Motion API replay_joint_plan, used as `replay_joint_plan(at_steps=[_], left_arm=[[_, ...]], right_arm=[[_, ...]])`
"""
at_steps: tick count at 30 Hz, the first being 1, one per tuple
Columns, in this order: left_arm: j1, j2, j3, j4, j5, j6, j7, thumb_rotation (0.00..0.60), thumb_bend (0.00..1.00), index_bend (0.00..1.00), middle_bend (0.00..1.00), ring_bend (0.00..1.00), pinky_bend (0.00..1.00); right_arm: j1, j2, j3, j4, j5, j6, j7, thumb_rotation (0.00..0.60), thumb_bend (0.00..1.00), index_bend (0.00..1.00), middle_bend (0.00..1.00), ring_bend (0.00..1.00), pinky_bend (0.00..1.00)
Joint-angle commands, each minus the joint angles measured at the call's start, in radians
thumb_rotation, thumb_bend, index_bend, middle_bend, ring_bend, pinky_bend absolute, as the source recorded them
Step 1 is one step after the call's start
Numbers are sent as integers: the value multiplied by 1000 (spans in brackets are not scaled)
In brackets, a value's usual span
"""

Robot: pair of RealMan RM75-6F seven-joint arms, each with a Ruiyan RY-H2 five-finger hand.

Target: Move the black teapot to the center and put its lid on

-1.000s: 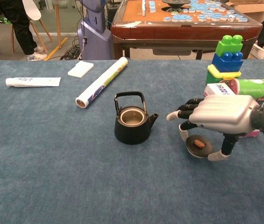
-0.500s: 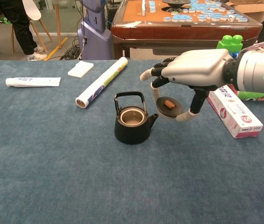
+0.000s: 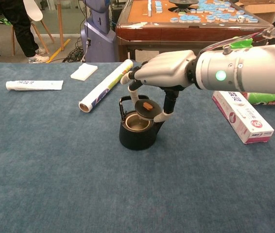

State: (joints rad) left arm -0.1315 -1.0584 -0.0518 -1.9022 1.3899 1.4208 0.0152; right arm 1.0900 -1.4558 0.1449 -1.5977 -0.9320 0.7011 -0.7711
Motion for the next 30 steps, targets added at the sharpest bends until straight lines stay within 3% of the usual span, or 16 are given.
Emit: replay_joint_plan(at_steps=[1,17,30], left_arm=[[3,1,2,3,1,-1,-3,600,231,0,0,0,40],[14,6,7,16,11,-2,-34,600,231,0,0,0,40],[20,8,7,19,16,1,-42,600,231,0,0,0,40]], right_arm=[[28,-23,-10,25,30,-3,-19,600,270,418,70,0,0],[106,-79,-61,79,111,41,-57,600,268,413,61,0,0],[138,-96,-86,87,138,61,-64,600,268,268,50,0,0]])
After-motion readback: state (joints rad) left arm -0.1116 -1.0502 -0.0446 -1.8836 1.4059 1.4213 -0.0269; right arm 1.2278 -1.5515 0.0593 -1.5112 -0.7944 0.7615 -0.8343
